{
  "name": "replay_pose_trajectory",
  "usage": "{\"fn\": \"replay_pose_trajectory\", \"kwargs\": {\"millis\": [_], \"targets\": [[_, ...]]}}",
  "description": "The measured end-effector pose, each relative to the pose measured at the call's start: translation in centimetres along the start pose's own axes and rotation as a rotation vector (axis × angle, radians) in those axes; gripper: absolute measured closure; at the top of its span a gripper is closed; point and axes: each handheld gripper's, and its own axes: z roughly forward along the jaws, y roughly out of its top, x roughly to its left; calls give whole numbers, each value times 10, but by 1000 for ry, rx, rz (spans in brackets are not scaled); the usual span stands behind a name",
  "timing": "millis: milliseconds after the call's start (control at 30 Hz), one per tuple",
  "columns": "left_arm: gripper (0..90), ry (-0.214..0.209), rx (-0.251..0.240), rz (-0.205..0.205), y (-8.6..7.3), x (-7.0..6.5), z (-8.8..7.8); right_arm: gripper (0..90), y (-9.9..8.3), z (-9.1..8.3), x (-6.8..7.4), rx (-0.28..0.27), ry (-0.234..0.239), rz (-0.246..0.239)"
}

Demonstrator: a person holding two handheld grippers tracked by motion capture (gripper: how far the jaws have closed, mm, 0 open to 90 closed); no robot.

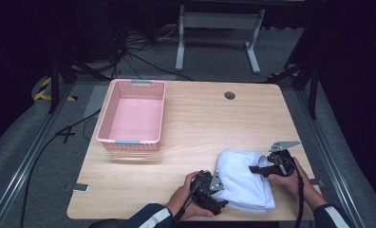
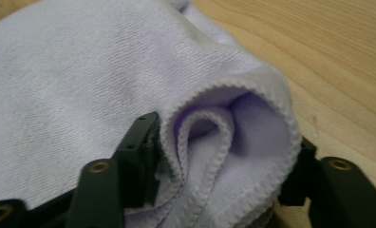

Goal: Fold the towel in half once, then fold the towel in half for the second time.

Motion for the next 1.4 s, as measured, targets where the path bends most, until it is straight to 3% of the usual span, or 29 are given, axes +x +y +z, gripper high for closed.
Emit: {"fn": "replay_pose_trajectory", "kwargs": {"millis": [133, 233, 300, 433, 633, 867, 1000, 1400], "targets": [[205, 3, -9, -2, 0, 2, -1, 538, -1, 0, 0, -5, 26, 18], [318, 2, -20, 2, 0, 4, -1, 602, -2, 0, 0, -18, 43, 22], [359, -6, -32, 6, 0, 5, -1, 628, -2, -1, 3, -19, 37, 5], [527, -9, -35, 16, 0, 10, -3, 649, -1, -2, 7, -30, 25, -25], [599, -9, -38, 11, 0, 13, -4, 664, 2, -5, 12, -53, -3, -63], [620, 1, -29, 20, -1, 18, -9, 665, 7, -6, 13, -78, -5, -75], [623, 13, -31, 6, -3, 22, -14, 665, 13, -6, 14, -91, -1, -73], [627, 82, -56, -36, -12, 38, -36, 665, 45, 8, 16, -115, 23, -132]]}}
